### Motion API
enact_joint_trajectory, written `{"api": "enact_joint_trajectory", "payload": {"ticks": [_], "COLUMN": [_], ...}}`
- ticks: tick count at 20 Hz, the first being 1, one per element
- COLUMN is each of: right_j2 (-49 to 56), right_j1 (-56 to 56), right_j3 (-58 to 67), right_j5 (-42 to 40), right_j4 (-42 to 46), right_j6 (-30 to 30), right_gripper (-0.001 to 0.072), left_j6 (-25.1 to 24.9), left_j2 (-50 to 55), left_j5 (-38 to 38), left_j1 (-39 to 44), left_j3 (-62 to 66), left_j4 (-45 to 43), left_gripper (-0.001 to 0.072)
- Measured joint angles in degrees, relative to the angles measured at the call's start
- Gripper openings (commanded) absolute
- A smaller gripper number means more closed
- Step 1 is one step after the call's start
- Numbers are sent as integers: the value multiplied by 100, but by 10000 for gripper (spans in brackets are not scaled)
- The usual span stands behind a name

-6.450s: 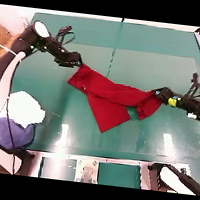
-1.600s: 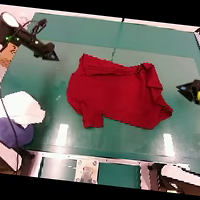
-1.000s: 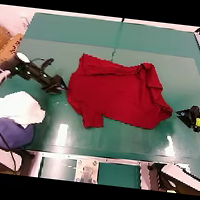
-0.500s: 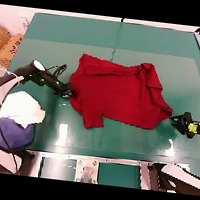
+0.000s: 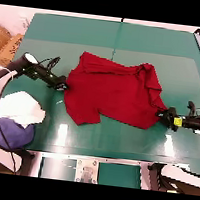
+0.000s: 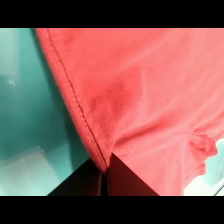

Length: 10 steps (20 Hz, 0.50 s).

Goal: Fold the shirts.

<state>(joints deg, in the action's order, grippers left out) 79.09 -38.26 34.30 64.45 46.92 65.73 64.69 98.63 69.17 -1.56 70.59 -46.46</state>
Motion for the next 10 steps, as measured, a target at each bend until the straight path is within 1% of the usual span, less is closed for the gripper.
{"api": "enact_joint_trajectory", "payload": {"ticks": [1,2,5,6,7,10], "right_j2": [37,59,66,33,-76,-575], "right_j1": [151,262,461,494,498,529], "right_j3": [-9,-7,212,420,708,1875], "right_j5": [-35,-39,81,236,372,1093], "right_j4": [48,70,111,122,125,-389], "right_j6": [0,2,0,11,22,162], "right_gripper": [42,15,14,15,14,14], "left_j6": [-2,-2,2,13,39,114], "left_j2": [0,0,-37,-103,-197,-800], "left_j5": [11,11,146,225,315,501], "left_j1": [-4,-15,-20,-17,-13,-17], "left_j3": [4,13,219,385,581,1445], "left_j4": [4,0,2,22,26,90], "left_gripper": [31,30,30,30,30,30]}}
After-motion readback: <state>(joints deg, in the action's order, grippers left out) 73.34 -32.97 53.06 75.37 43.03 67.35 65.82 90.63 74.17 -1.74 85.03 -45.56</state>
